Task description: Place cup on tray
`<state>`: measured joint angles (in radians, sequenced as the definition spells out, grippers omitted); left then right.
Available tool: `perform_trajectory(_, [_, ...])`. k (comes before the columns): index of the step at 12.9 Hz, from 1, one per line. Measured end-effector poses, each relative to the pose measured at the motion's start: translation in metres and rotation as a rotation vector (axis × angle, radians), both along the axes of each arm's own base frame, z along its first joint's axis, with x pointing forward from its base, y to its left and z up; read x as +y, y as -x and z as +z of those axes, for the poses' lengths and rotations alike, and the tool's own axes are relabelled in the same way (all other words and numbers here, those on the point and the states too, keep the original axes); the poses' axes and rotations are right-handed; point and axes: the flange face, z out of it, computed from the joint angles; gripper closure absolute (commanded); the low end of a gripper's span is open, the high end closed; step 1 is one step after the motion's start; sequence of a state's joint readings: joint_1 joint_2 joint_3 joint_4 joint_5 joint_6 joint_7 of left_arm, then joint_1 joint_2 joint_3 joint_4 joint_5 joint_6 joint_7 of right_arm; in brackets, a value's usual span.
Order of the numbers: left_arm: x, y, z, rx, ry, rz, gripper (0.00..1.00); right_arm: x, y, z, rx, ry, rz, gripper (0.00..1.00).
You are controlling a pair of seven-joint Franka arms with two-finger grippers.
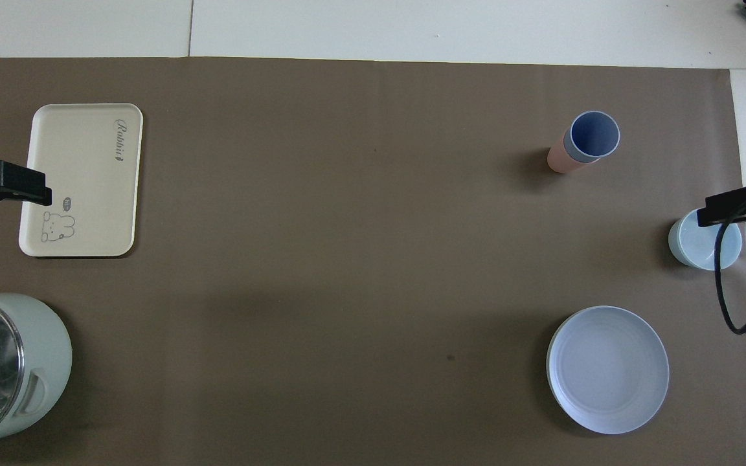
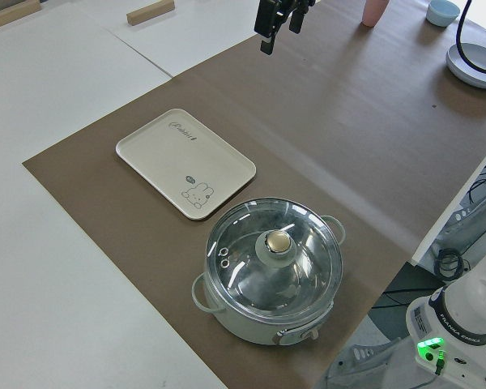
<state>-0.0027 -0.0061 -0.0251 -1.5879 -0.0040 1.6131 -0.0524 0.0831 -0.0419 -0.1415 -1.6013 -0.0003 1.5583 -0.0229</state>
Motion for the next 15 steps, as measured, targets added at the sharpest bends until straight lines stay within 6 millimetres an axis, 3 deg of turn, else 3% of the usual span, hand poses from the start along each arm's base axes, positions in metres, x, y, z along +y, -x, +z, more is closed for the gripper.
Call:
perform_trajectory(6, [-0.014, 0.001, 0.001, -0.001, 0.0, -0.025, 0.0, -0.002, 0.002, -0.001, 0.014, -0.001, -0.007, 0.0])
perform_trajectory(10, [-0.014, 0.001, 0.001, -0.002, 0.0, -0.029, 0.0, -0.033, 0.007, 0.001, 0.016, -0.007, -0.066, 0.0])
perform_trajectory(12, [-0.017, 0.002, 0.001, 0.002, -0.001, -0.039, 0.0, -0.032, 0.003, 0.0, -0.024, -0.01, -0.065, 0.0])
perform_trajectory(15, [-0.022, 0.003, 0.001, 0.002, -0.001, -0.048, 0.0, -0.025, 0.0, -0.016, -0.046, -0.019, -0.055, 0.0])
